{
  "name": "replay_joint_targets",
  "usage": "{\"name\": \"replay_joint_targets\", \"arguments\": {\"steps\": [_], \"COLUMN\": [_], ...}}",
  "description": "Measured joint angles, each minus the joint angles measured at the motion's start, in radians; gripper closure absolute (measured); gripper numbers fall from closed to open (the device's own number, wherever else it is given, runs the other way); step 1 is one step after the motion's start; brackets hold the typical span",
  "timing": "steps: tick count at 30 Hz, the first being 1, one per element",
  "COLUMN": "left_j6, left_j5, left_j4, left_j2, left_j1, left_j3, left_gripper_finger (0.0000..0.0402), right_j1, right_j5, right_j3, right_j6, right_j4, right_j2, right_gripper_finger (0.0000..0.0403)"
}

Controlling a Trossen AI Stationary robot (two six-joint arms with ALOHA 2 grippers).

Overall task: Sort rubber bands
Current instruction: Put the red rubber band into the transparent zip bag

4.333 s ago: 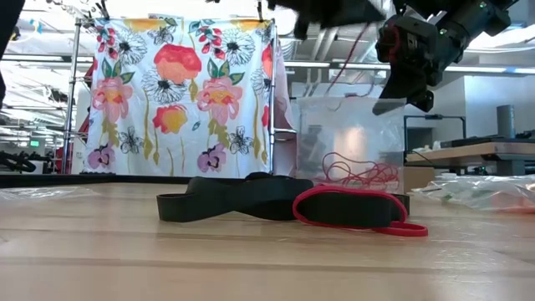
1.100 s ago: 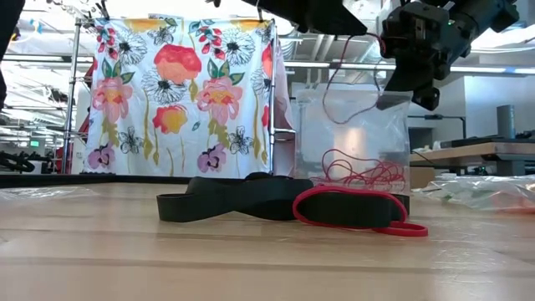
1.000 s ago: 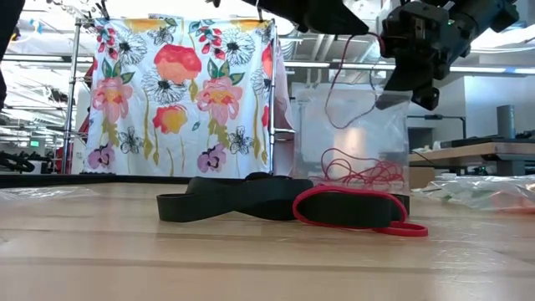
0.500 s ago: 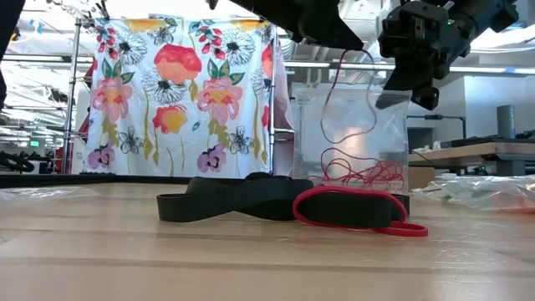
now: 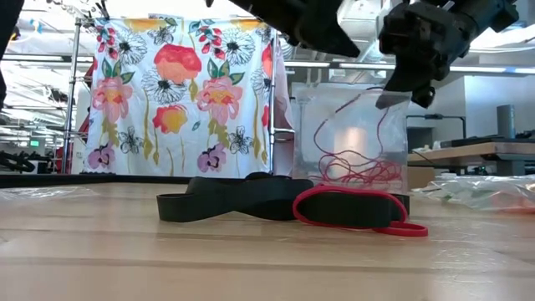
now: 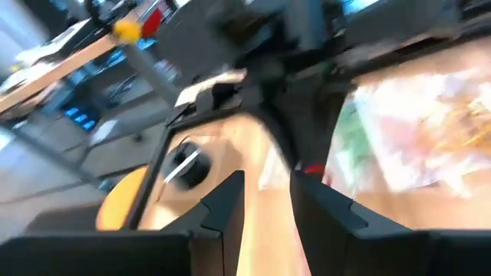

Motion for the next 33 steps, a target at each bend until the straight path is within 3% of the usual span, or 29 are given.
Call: {"name": "replay_joint_targets", "arguments": {"steps": [3, 7, 9, 12, 14, 17, 19, 21, 23, 26, 29, 33], "left_j6": [-0.003, -0.072, -0.124, -0.162, -0.157, -0.151, -0.180, -0.226, -0.264, -0.293, -0.302, -0.354], "left_j5": [-0.163, -0.323, -0.325, -0.315, -0.315, -0.315, -0.316, -0.310, -0.263, -0.126, 0.072, 0.252], "left_j4": [-0.087, -0.276, -0.356, -0.379, -0.377, -0.382, -0.421, -0.484, -0.503, -0.506, -0.465, -0.438], "left_j2": [-0.029, -0.118, -0.154, -0.174, -0.172, -0.161, -0.155, -0.154, -0.154, -0.150, -0.152, -0.151], "left_j1": [-0.040, -0.122, -0.162, -0.208, -0.225, -0.231, -0.229, -0.217, -0.207, -0.186, -0.143, -0.094], "left_j3": [-0.001, 0.000, 0.000, 0.000, 0.000, 0.000, 0.000, -0.001, -0.022, -0.067, -0.116, -0.193], "left_gripper_finger": [0.0297, 0.0297, 0.0297, 0.0297, 0.0297, 0.0297, 0.0297, 0.0297, 0.0297, 0.0297, 0.0297, 0.0297], "right_j1": [-0.001, -0.032, -0.053, -0.043, -0.052, -0.075, -0.066, -0.072, -0.086, -0.079, -0.106, -0.119], "right_j5": [0.000, 0.000, -0.023, -0.085, -0.050, 0.010, -0.007, -0.003, 0.022, 0.017, 0.071, 0.064], "right_j3": [0.000, 0.000, 0.011, 0.018, 0.017, 0.016, 0.016, 0.016, 0.016, 0.016, 0.016, 0.016], "right_j6": [-0.106, -0.069, 0.054, 0.020, 0.031, 0.199, 0.135, -0.098, -0.119, 0.109, -0.061, 0.075], "right_j4": [-0.004, -0.001, 0.004, 0.030, 0.011, 0.028, 0.027, -0.016, -0.021, 0.014, 0.006, 0.040], "right_j2": [0.000, 0.000, 0.000, -0.002, 0.000, 0.000, 0.007, 0.010, 0.008, 0.008, 0.005, 0.008], "right_gripper_finger": [0.0391, 0.0391, 0.0391, 0.0391, 0.0391, 0.0391, 0.0391, 0.0391, 0.0391, 0.0391, 0.0391, 0.0391]}}
